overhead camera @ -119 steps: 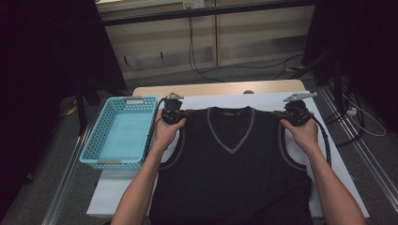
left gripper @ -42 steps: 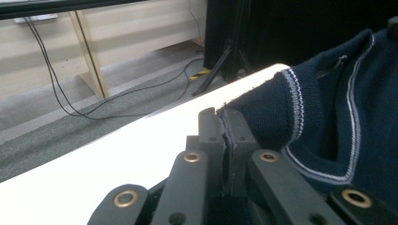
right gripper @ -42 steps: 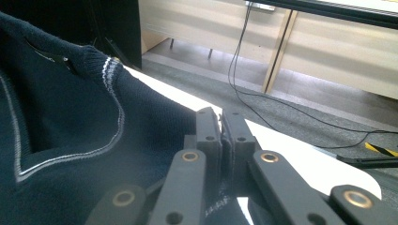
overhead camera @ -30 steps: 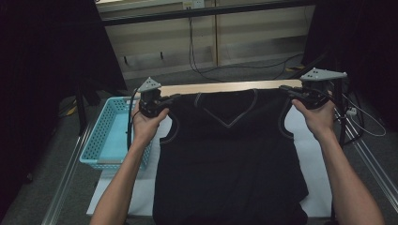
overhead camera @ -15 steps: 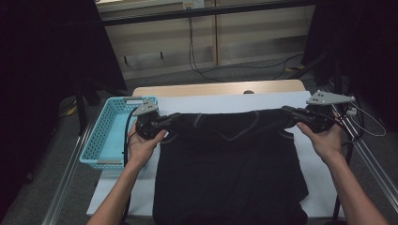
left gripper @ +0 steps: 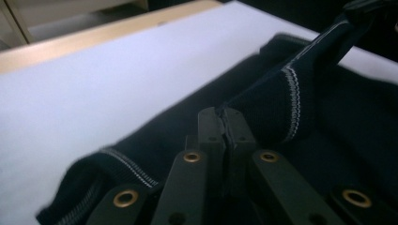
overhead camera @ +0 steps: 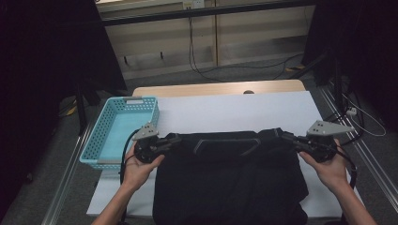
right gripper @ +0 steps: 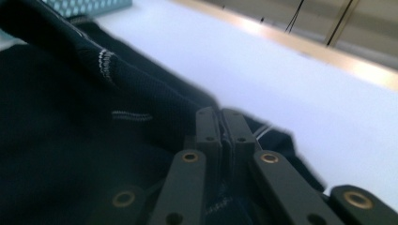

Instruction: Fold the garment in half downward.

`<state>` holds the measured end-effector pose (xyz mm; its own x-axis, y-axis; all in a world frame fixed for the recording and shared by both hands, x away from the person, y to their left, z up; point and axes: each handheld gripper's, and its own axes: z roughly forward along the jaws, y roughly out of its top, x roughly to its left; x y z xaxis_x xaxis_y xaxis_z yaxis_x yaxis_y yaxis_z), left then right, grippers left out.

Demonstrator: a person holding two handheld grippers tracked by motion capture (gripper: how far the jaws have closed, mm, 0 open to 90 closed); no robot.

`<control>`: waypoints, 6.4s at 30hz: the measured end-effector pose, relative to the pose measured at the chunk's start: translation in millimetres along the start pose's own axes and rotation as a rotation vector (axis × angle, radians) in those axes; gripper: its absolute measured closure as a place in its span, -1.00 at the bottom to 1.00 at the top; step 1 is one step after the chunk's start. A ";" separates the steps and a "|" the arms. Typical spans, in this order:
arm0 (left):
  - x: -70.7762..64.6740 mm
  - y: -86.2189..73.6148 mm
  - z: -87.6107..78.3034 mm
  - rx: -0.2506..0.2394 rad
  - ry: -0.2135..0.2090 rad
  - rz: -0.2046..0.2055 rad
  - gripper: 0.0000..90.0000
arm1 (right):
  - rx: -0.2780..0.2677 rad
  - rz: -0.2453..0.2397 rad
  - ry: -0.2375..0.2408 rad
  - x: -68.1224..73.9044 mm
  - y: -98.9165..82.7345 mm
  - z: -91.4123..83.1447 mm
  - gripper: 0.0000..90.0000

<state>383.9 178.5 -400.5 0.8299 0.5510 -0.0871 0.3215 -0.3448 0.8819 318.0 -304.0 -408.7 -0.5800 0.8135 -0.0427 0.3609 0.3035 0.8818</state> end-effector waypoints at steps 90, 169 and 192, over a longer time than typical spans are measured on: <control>-5.1 -45.9 62.2 0.243 0.119 0.029 -0.62 | 0.234 0.076 -0.147 -47.1 -23.7 58.2 0.30; 4.7 -18.9 58.4 0.148 0.174 0.022 -0.21 | 0.148 0.179 -0.357 -103.8 -42.5 0.2 0.79; 53.0 -1.3 111.8 0.246 0.295 -0.041 -0.15 | 0.142 0.178 -0.298 -101.4 -47.4 3.6 0.78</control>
<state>478.5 123.1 -458.1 0.6589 0.7507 0.0481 0.4815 -0.4700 0.7398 362.4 -399.1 -447.9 -0.2689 0.9620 -0.0479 0.5465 0.1934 0.8149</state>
